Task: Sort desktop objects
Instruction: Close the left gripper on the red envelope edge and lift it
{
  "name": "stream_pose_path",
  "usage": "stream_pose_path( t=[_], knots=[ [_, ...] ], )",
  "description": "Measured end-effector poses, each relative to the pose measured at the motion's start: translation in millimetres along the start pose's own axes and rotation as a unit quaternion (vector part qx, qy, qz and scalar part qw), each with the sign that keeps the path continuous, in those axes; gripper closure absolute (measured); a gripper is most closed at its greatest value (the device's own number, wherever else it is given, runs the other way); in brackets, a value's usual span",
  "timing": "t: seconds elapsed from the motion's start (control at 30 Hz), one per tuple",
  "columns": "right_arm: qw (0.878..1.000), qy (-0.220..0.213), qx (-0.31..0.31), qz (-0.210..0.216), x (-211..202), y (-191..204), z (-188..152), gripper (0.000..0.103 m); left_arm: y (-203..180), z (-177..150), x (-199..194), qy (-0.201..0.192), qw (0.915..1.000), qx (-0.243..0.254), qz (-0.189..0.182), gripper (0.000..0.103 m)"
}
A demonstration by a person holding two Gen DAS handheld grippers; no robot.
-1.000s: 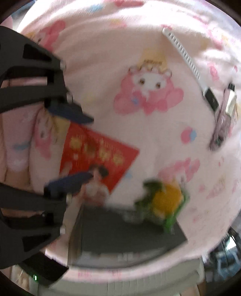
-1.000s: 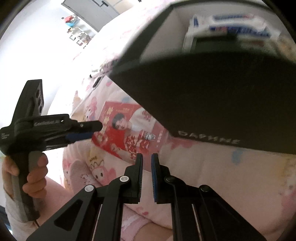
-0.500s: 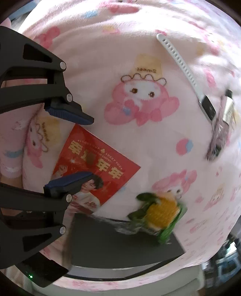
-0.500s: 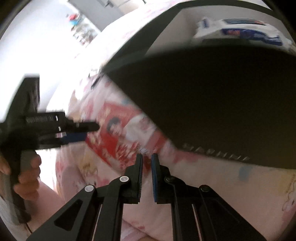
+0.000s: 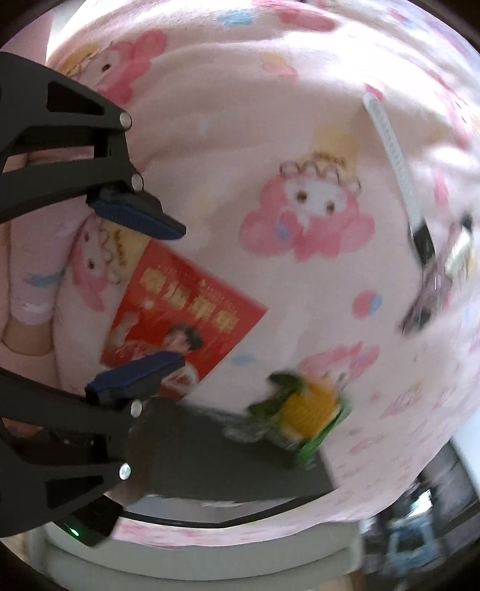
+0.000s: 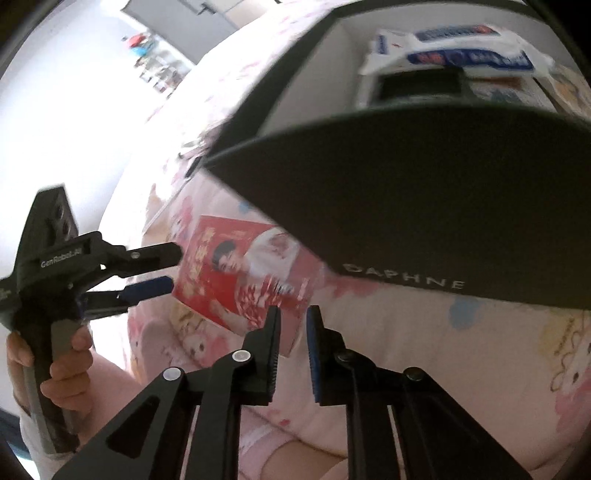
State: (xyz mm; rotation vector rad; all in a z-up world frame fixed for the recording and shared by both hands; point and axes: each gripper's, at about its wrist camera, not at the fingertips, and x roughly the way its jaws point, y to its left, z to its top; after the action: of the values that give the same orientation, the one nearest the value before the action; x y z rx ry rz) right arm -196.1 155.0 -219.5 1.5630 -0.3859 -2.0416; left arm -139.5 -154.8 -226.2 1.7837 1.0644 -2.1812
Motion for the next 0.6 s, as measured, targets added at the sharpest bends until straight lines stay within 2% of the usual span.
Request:
stream_pose_path(
  t=[0.07, 0.17, 0.27, 0.4, 0.47, 0.6],
  knots=[
    [1.000, 0.011, 0.009, 0.004, 9, -3, 2, 0.086, -3, 6, 13, -0.004, 0.9998, -0.003, 0.021, 0.054],
    [1.000, 0.018, -0.002, -0.001, 23, -2, 5, 0.071, -10, 6, 19, -0.005, 0.9983, 0.015, 0.055, 0.054],
    [0.999, 0.021, -0.022, -0.013, 31, 3, 7, 0.071, -18, 1, 21, 0.003, 0.9967, 0.038, 0.072, 0.054],
    [0.999, 0.019, -0.033, 0.021, 16, 8, 6, 0.071, -27, -12, 18, 0.023, 0.9955, 0.065, 0.065, 0.053],
    [0.999, 0.015, -0.040, 0.026, 6, 10, 4, 0.071, -32, -20, 13, 0.028, 0.9953, 0.079, 0.050, 0.043],
    [0.999, 0.013, -0.039, 0.020, -12, 5, 7, 0.071, -29, -29, 1, 0.000, 0.9979, 0.060, 0.027, 0.042]
  ],
)
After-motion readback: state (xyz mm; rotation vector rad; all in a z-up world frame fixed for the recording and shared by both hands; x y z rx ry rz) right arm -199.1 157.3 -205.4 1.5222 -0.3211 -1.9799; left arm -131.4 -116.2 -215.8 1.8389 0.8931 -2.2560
